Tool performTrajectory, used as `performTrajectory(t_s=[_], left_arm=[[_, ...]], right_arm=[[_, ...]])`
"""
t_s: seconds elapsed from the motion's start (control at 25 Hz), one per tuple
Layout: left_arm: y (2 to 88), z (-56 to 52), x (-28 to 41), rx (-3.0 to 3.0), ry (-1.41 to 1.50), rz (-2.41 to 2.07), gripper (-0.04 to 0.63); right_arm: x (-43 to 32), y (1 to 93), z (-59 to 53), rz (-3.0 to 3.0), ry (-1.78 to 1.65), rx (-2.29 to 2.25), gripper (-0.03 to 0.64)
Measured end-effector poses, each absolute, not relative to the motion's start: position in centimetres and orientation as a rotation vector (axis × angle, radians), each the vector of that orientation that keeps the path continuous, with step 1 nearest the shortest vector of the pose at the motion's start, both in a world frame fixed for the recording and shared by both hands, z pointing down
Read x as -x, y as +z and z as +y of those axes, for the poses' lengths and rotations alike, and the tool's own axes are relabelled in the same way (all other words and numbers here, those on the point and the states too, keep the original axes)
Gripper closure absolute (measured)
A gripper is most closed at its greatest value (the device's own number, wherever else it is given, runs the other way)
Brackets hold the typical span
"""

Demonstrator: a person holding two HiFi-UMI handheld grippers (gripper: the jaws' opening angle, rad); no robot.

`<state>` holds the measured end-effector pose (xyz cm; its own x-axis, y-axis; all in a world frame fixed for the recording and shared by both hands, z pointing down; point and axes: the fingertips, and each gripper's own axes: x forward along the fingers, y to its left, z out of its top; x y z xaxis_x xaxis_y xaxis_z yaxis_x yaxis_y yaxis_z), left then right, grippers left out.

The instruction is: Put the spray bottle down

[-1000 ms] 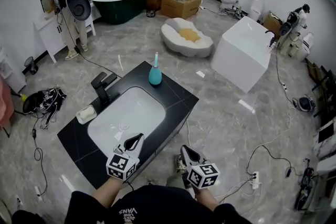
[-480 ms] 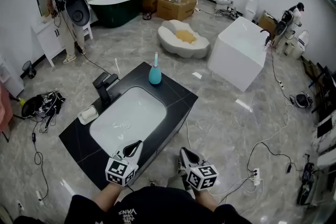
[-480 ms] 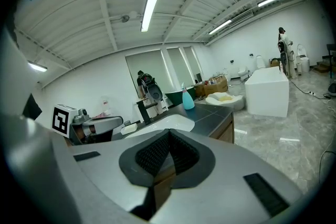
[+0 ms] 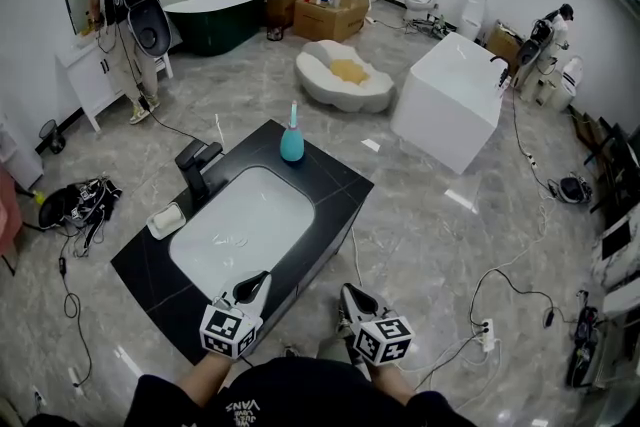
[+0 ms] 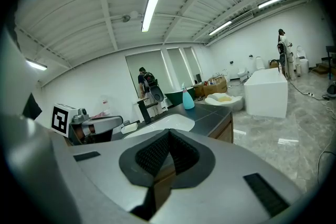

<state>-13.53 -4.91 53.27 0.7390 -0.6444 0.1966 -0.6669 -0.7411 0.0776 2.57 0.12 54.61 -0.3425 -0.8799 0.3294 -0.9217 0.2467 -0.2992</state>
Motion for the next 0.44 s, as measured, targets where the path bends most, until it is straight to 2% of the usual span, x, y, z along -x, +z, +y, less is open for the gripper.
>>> performTrajectory(t_s=[0.44], left_arm=[[53.28,-5.03,13.10,-2.800,0.246,-1.052,0.575]], right_arm=[[-3.03,54.42,0.08,-2.404,0.687,-1.760,0.614]])
